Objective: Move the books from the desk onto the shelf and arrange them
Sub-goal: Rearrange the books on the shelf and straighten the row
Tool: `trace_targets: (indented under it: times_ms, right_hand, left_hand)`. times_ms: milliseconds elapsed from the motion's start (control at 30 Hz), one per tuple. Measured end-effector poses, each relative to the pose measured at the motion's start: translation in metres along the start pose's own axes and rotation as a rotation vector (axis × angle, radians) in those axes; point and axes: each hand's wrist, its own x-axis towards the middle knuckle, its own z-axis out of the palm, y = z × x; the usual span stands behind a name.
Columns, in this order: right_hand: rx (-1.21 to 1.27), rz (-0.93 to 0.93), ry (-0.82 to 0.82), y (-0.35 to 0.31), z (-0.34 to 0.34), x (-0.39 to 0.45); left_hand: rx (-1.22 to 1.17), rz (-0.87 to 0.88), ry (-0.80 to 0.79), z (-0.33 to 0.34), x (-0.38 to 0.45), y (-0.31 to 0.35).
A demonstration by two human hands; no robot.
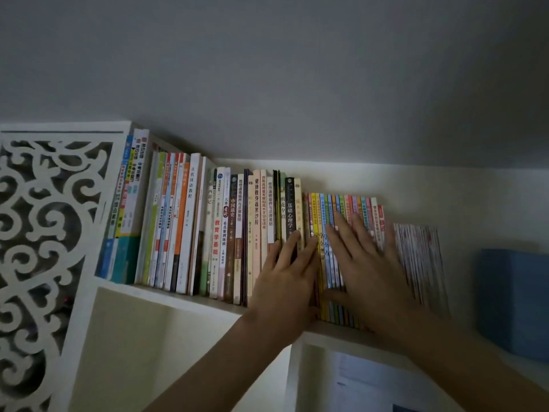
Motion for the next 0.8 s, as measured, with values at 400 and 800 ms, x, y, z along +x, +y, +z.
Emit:
trace_targets:
  times_ms: [400, 800]
  right_hand:
    - [-0.141, -0.071, -0.018, -0.012, -0.006, 0.029]
    - [0.197, -0.03, -0.163, -0.014, -0.032, 0.053]
  left_hand:
    - [0.105, 0.142, 0.147, -0.001, 0.015, -0.014]
    - [-0.258, 0.072, 0.181, 0.018, 0.004, -0.082]
